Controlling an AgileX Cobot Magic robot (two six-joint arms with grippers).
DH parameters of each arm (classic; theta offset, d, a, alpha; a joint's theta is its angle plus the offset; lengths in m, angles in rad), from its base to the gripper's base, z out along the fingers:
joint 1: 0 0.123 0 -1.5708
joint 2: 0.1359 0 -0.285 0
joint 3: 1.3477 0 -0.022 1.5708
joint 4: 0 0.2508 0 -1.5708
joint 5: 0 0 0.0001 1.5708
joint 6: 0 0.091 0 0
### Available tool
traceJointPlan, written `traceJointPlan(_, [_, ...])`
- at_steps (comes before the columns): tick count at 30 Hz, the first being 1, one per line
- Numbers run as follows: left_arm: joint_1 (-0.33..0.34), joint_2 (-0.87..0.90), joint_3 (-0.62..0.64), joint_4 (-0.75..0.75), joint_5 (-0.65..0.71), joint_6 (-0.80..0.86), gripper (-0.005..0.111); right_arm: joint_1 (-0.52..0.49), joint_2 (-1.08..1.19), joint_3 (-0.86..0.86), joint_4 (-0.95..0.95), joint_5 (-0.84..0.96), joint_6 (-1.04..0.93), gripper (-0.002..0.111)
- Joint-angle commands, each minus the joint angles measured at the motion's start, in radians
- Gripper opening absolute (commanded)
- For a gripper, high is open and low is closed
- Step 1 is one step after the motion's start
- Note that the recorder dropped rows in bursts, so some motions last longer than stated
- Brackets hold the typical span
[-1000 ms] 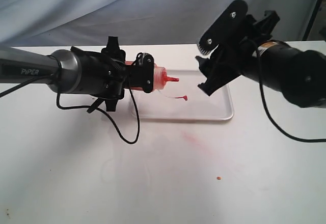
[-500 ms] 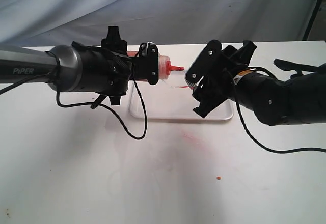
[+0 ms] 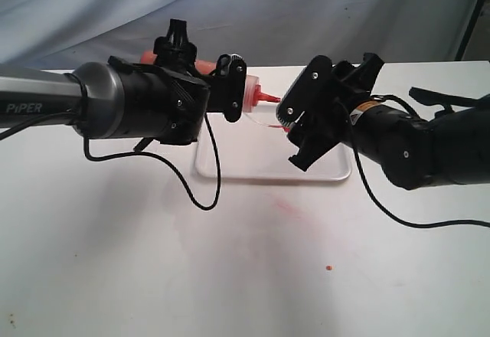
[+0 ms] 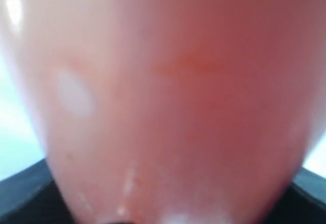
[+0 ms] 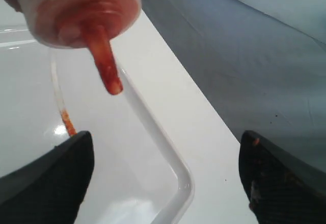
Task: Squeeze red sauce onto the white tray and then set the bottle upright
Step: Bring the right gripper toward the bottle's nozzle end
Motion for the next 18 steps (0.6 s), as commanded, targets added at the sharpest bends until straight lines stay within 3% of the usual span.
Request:
traceJointPlan(1, [-0.013, -0.027, -0.011, 0.102, 0.088, -0.012, 0.0, -0.005, 0.0, -0.003, -0.046, -0.022, 0.061, 0.072])
traceJointPlan(7, [-0.021, -0.027, -0.011, 0.244, 0.169, -0.009, 0.0, -0.005, 0.0, -0.003, -0.171, -0.045, 0.186, 0.072])
traceJointPlan(18, [-0.034, -0.029, -0.011, 0.244, 0.212, 0.026, 0.0, -0.005, 0.0, -0.003, -0.176, -0.093, 0.286, 0.072])
